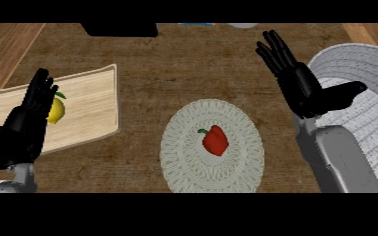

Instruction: Pick the bell pepper from the placemat and place it in the basket

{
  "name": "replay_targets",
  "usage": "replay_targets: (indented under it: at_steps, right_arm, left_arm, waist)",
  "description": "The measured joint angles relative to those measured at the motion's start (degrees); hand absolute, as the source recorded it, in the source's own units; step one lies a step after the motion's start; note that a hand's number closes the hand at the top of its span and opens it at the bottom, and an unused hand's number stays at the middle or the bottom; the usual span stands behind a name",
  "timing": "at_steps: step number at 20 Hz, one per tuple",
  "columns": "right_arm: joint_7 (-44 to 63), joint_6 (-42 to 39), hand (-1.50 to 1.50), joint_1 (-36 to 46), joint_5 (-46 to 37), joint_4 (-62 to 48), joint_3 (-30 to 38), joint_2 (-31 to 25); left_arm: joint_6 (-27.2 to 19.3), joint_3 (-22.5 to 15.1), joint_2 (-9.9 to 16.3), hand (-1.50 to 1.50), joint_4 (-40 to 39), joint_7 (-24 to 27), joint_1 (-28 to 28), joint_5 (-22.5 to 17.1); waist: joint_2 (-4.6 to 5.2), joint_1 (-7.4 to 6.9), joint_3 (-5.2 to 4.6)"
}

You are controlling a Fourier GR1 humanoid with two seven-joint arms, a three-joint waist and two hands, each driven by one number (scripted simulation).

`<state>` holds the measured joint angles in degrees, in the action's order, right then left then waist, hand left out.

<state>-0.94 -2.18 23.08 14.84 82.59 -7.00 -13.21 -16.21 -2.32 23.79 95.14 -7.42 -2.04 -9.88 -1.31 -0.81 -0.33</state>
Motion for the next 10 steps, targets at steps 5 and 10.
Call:
replay_targets:
  at_steps: [5,10]
  right_arm:
    - [0.13,-0.57,1.5,-5.88,-3.13,9.35,-3.08,-0.34]
    - [-4.2,-2.2,-1.5,-8.83,-14.09,15.34,-16.07,0.54]
  left_arm:
    - [-0.12,-0.94,-4.36,0.0,0.9,3.97,0.42,0.64]
    - [0.12,-4.41,-8.75,0.0,1.59,5.74,0.72,0.18]
  waist:
    - [0.8,0.96,0.22]
    - [0.76,0.99,0.21]
